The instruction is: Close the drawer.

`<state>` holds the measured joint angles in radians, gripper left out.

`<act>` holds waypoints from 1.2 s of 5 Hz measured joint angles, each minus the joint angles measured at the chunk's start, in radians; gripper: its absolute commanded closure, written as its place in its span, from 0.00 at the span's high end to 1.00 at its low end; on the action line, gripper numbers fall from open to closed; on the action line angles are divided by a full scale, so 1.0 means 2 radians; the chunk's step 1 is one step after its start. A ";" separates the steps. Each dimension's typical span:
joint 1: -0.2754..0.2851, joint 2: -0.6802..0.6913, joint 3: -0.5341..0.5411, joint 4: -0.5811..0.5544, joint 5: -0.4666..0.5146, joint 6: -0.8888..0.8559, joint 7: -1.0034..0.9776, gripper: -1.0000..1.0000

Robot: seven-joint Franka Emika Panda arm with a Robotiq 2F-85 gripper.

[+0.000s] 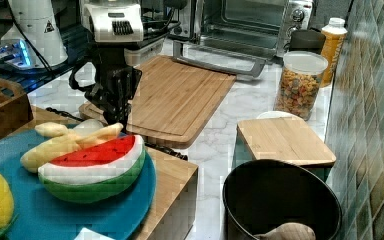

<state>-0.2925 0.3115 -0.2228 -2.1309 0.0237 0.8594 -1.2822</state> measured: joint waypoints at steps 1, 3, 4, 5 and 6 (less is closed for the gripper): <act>0.001 0.000 -0.001 0.000 0.000 0.000 0.000 0.00; 0.006 0.000 -0.003 0.000 -0.015 -0.001 0.000 0.00; 0.007 0.000 -0.003 0.000 -0.017 -0.001 0.000 0.00; 0.007 0.000 -0.004 0.000 -0.017 -0.001 0.000 0.00; 0.008 0.000 -0.004 0.001 -0.017 -0.005 0.000 0.00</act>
<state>-0.2773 0.3115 -0.2305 -2.1289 -0.0105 0.8491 -1.2822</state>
